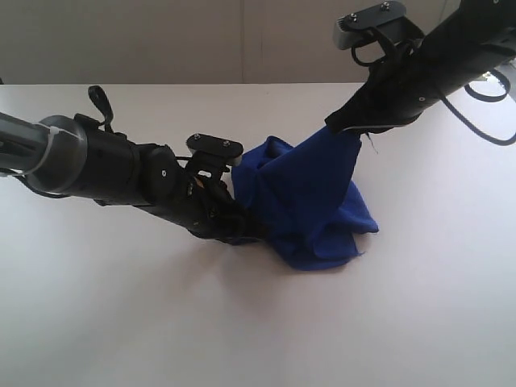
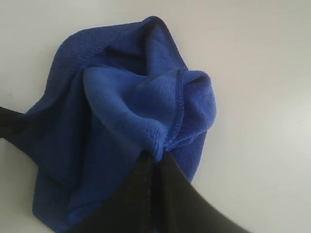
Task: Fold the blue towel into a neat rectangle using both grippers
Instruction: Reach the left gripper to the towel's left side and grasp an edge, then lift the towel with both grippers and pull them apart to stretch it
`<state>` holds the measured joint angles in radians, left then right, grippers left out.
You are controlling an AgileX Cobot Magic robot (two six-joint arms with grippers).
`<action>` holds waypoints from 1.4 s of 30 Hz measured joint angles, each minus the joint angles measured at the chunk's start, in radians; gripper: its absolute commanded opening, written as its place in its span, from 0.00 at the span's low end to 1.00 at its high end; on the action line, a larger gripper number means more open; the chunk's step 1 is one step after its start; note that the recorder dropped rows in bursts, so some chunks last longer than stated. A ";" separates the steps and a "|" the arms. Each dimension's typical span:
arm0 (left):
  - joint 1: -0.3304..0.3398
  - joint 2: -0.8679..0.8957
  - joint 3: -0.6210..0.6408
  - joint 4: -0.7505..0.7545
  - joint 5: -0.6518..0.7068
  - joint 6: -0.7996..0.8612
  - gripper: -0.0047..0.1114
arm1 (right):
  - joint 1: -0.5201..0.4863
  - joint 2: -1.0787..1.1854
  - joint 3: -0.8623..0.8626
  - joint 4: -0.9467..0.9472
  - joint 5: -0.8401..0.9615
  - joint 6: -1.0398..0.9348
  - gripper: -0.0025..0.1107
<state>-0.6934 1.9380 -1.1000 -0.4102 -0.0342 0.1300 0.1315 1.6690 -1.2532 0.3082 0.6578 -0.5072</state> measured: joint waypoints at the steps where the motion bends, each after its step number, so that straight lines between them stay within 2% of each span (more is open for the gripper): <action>1: 0.000 0.000 0.000 0.002 0.000 0.011 0.04 | 0.000 0.000 0.000 0.000 0.000 0.000 0.02; 8: 0.000 -0.025 0.000 0.006 0.006 0.070 0.04 | 0.000 0.000 0.000 -0.032 -0.033 0.000 0.02; 12: 0.007 -0.149 0.000 0.007 0.048 0.165 0.04 | 0.000 -0.032 0.000 -0.144 -0.055 0.003 0.02; 17: 0.089 -0.295 0.000 0.057 0.159 0.199 0.04 | 0.000 -0.115 0.000 -0.291 -0.044 0.046 0.02; 20: 0.136 -0.379 0.000 0.159 0.263 0.203 0.04 | 0.000 -0.187 0.000 -0.341 -0.004 0.040 0.02; 21: 0.146 -0.436 0.000 0.236 0.355 0.203 0.04 | 0.000 -0.239 0.000 -0.355 0.035 0.004 0.02; 24: 0.148 -0.571 0.000 0.424 0.550 0.144 0.04 | 0.000 -0.344 0.000 -0.361 0.118 -0.034 0.02; 27: 0.148 -0.681 0.000 0.564 0.655 0.068 0.04 | 0.000 -0.450 0.000 -0.362 0.182 -0.036 0.02; 29: 0.148 -0.760 0.000 0.603 0.703 0.045 0.04 | 0.000 -0.531 0.000 -0.362 0.221 -0.038 0.02; 38: 0.148 -1.085 0.000 0.531 0.929 0.020 0.04 | 0.000 -0.912 0.000 -0.337 0.439 -0.016 0.02; 42: 0.148 -1.161 0.000 0.502 0.931 -0.037 0.04 | 0.000 -1.018 0.000 -0.332 0.464 0.017 0.02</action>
<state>-0.5452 0.7770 -1.1000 0.0922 0.8965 0.0926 0.1315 0.6510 -1.2532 -0.0237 1.1219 -0.4906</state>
